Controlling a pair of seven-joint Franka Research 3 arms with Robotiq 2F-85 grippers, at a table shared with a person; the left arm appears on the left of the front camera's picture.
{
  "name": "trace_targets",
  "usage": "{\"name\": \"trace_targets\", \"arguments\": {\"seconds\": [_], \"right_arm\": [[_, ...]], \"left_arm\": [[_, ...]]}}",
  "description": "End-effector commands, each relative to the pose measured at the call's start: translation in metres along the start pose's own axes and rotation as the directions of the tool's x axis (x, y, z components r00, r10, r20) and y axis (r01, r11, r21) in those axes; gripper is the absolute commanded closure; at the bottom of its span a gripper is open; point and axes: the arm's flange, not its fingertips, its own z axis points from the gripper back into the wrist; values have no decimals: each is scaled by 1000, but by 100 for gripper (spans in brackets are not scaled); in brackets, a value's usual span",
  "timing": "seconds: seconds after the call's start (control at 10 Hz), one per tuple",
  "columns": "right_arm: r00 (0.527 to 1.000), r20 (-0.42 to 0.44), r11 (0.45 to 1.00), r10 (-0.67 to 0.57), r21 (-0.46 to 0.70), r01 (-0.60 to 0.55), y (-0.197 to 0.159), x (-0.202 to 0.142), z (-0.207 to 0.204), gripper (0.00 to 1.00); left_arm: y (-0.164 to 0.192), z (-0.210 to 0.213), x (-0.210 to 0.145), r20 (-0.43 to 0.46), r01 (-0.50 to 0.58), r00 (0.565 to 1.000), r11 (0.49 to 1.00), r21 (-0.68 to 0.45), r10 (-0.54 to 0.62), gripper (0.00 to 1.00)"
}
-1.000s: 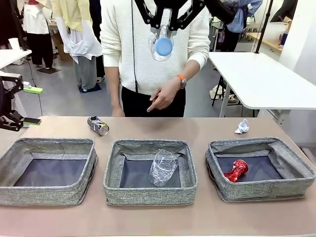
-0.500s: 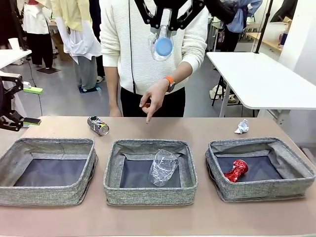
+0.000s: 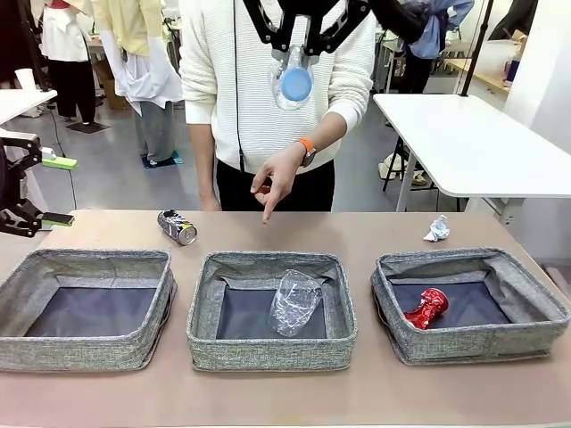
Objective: Sort the waste into the appropriate baskets.
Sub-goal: Place the picked waste into the Fabric basket indicated by the person.
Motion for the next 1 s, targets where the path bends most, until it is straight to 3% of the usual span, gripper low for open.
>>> {"name": "trace_targets", "arguments": {"seconds": [0.0, 0.1, 0.4, 0.5, 0.6, 0.9], "right_arm": [[997, -15, 997, 75, 25, -74, 4, -12, -22, 82], [980, -65, 980, 189, 78, -184, 9, -30, -55, 82], [893, -297, 934, 339, 218, -283, 26, -103, -171, 82], [893, -298, 941, 337, 121, -315, 24, -112, -199, 82], [907, -263, 943, 330, 124, -307, 15, -107, -217, 82], [904, -247, 919, 349, 276, -280, -5, -92, -244, 82]], "left_arm": [[2, 3, -1, -12, 19, 1000, 1000, 2, -19, 0], [2, 3, -1, -12, 19, 1000, 1000, 2, -19, 0], [2, 3, -1, -12, 19, 1000, 1000, 2, -19, 0], [2, 3, -1, -12, 19, 1000, 1000, 2, -19, 0], [2, 3, -1, -12, 19, 1000, 1000, 2, -19, 0], [2, 3, -1, -12, 19, 1000, 1000, 2, -19, 0]]}}
